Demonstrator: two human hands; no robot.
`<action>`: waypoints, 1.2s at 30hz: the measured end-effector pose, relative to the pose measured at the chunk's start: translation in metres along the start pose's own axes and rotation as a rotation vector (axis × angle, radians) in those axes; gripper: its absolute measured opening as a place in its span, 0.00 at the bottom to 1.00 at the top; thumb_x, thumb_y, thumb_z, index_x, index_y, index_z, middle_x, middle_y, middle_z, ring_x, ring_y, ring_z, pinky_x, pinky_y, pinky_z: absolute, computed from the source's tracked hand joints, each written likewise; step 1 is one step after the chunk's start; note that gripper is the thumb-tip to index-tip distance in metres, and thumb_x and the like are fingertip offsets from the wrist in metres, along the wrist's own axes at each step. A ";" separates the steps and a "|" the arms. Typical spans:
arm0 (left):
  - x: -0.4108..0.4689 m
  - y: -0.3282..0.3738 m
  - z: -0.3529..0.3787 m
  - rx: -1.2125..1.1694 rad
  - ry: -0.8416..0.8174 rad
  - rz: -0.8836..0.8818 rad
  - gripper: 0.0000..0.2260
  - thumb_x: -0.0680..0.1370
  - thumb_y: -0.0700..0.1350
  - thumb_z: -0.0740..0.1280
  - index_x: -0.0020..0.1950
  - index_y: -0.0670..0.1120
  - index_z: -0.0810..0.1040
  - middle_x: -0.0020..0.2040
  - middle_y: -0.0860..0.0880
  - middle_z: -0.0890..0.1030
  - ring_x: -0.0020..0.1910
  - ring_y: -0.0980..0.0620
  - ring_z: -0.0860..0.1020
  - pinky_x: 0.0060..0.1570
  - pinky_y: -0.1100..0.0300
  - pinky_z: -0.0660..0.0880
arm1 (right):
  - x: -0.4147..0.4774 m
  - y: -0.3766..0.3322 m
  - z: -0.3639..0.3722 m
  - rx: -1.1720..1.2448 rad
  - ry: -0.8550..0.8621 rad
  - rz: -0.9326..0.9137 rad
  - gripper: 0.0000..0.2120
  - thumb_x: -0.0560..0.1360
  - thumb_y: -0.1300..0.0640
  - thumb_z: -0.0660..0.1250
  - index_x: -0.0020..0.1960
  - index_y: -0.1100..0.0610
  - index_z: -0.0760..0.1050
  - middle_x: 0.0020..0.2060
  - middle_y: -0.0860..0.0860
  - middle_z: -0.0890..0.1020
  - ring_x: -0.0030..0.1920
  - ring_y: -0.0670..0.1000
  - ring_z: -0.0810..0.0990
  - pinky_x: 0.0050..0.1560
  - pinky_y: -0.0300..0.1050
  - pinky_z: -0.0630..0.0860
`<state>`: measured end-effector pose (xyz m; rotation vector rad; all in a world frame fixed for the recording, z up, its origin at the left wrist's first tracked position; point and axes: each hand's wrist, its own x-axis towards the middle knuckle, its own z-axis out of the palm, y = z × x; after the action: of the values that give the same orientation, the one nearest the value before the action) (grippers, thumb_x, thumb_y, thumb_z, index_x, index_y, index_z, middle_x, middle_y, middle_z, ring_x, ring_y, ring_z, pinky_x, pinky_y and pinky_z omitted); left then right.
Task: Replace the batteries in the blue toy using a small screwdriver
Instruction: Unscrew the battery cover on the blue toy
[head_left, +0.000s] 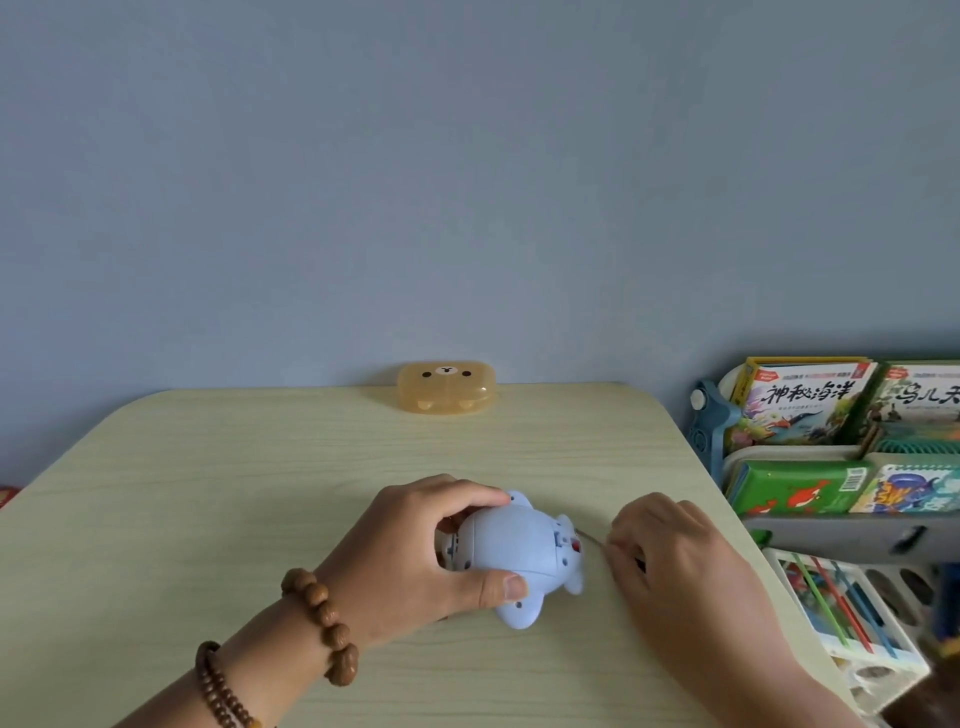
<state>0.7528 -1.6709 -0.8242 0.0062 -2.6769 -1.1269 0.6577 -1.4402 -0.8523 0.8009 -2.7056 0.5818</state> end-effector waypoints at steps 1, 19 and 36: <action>0.000 -0.001 0.000 -0.007 0.002 -0.001 0.26 0.63 0.56 0.82 0.59 0.60 0.81 0.53 0.65 0.80 0.52 0.62 0.80 0.38 0.74 0.75 | 0.000 0.001 -0.003 0.021 0.007 0.005 0.08 0.75 0.55 0.72 0.39 0.48 0.76 0.38 0.43 0.79 0.39 0.49 0.76 0.34 0.50 0.77; -0.006 -0.011 0.005 -0.078 0.032 0.010 0.29 0.61 0.59 0.81 0.61 0.59 0.81 0.55 0.62 0.83 0.55 0.59 0.81 0.52 0.64 0.78 | 0.009 -0.020 -0.056 0.416 -0.065 -0.083 0.06 0.77 0.56 0.69 0.42 0.49 0.79 0.48 0.36 0.79 0.46 0.43 0.78 0.41 0.29 0.72; -0.006 -0.007 0.003 -0.074 0.042 0.022 0.26 0.61 0.57 0.82 0.57 0.63 0.81 0.54 0.62 0.83 0.54 0.58 0.81 0.48 0.67 0.78 | 0.035 -0.040 -0.080 0.047 -0.295 -0.223 0.12 0.80 0.43 0.62 0.42 0.48 0.72 0.38 0.44 0.77 0.40 0.48 0.76 0.40 0.46 0.74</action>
<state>0.7571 -1.6727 -0.8324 -0.0128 -2.5910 -1.2052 0.6624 -1.4514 -0.7569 1.2709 -2.8119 0.5115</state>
